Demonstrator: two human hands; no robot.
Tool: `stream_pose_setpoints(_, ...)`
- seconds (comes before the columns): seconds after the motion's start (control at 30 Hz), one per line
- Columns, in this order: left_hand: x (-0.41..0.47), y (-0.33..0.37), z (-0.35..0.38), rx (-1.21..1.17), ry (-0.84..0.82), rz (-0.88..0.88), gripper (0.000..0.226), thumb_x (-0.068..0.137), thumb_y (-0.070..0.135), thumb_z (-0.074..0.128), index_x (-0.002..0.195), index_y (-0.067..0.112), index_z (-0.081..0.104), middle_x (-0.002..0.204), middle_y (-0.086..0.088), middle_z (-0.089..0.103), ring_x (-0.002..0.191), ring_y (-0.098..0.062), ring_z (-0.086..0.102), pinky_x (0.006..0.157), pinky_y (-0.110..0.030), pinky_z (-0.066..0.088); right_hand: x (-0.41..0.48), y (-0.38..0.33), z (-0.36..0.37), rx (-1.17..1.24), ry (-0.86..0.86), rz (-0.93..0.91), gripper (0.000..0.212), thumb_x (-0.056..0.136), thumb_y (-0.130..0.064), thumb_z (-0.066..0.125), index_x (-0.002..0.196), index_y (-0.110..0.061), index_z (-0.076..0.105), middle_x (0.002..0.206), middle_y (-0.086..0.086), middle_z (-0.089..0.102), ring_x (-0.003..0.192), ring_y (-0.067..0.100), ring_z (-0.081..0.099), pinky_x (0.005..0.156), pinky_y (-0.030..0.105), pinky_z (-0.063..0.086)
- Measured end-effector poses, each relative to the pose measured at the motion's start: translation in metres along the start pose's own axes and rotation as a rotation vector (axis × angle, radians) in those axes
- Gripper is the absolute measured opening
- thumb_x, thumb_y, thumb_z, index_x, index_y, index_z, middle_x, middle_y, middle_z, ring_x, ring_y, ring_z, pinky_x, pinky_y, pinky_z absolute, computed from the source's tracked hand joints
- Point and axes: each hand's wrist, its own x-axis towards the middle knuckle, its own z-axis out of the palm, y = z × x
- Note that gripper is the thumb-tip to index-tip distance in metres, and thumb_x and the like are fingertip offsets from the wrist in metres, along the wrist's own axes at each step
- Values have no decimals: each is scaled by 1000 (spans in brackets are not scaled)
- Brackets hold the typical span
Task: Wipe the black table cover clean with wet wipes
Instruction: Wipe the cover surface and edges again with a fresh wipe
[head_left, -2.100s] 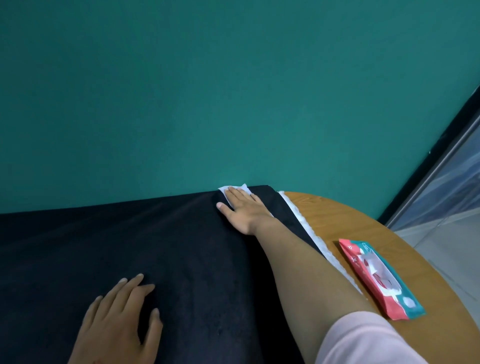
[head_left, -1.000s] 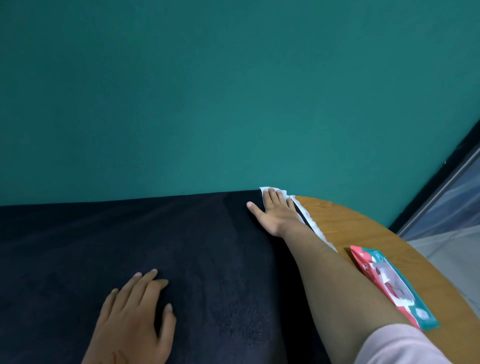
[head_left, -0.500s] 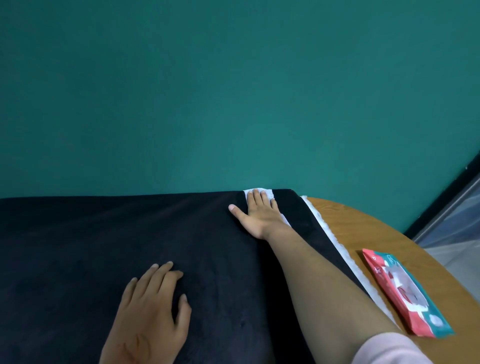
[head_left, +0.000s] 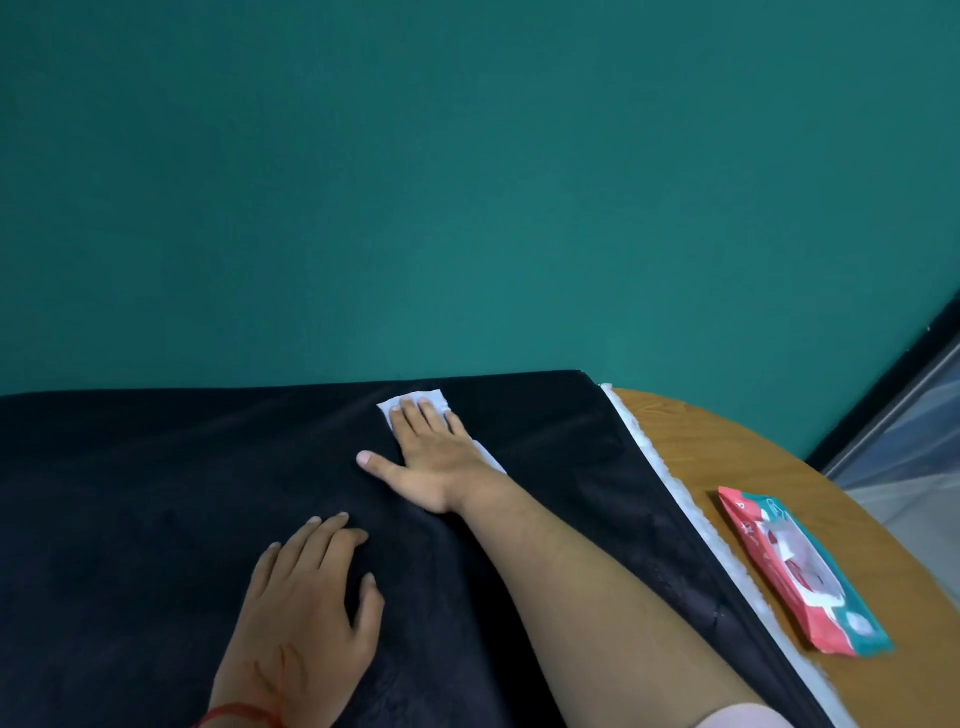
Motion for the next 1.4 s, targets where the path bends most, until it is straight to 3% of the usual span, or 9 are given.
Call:
stream_pose_setpoints(0.27, -3, -3, -2, -42, -24, 14, 50, 94, 48, 41, 136, 27, 60, 149, 10, 55, 148, -16, 42, 124, -48, 33, -64, -25, 9, 36, -46, -86, 90, 101, -78, 15, 170, -24, 0, 177, -11, -12, 159, 5, -20, 131, 43, -9)
stream_pose_setpoints(0.47, 0, -13, -8, -227, -83, -22, 35, 99, 26, 60, 134, 25, 60, 153, 9, 52, 153, -15, 34, 128, -41, 21, -120, -36, 19, 27, -93, -152, 82, 103, -74, 12, 170, -29, -1, 175, -16, -15, 156, -1, -25, 131, 41, -10)
stream_pose_setpoints(0.57, 3, -26, -19, -235, -82, 5, 35, 97, 11, 58, 130, 22, 63, 147, 5, 58, 147, -18, 45, 125, -40, 31, -151, -42, 23, -1, -106, -183, 82, 103, -74, 12, 170, -29, -2, 175, -16, -17, 155, -2, -28, 131, 41, -10)
stream_pose_setpoints(0.97, -13, -46, -26, -93, -62, 45, 37, 105, 29, 44, 141, 26, 54, 157, 7, 48, 153, -15, 33, 128, -42, 23, -282, -84, 31, -3, -174, -332, 80, 109, -66, 25, 170, -23, -3, 175, -13, -20, 156, 2, -30, 130, 43, -13)
stream_pose_setpoints(1.03, -13, -46, -26, -93, -68, 45, 37, 106, 29, 44, 141, 26, 54, 157, 7, 48, 153, -15, 34, 128, -43, 23, -300, -87, 43, -67, -148, -376, 81, 109, -68, 26, 171, -22, -1, 176, -10, -16, 159, 7, -24, 131, 48, -6)
stream_pose_setpoints(1.1, -12, -46, -26, -83, -75, 48, 37, 105, 29, 43, 140, 26, 54, 156, 6, 49, 152, -16, 35, 127, -44, 25, -318, -87, 61, -209, -125, -415, 78, 109, -69, 18, 171, -21, 9, 179, -4, -2, 164, 15, -8, 129, 52, 19)
stream_pose_setpoints(1.2, -13, -46, -26, -79, -77, 46, 36, 105, 29, 43, 139, 25, 55, 155, 4, 50, 152, -17, 36, 126, -46, 26, -336, -85, 75, -371, -138, -383, 68, 113, -57, 5, 169, -22, 21, 178, -1, 13, 164, 20, 10, 124, 42, 35)
stream_pose_setpoints(1.33, -13, -45, -27, -77, -70, 47, 36, 105, 29, 43, 138, 24, 55, 154, 4, 51, 151, -18, 37, 126, -47, 27, -334, -86, 41, -18, -205, -434, 67, 114, -56, 26, 171, -28, 6, 176, -16, -10, 160, 4, -17, 131, 47, -9)
stream_pose_setpoints(1.4, -14, -44, -26, -74, -62, 49, 35, 105, 28, 44, 138, 24, 56, 153, 3, 52, 151, -18, 38, 126, -46, 27, -325, -86, 31, 52, -216, -395, 64, 115, -52, 26, 171, -31, 5, 175, -19, -11, 158, -1, -21, 130, 42, -14)
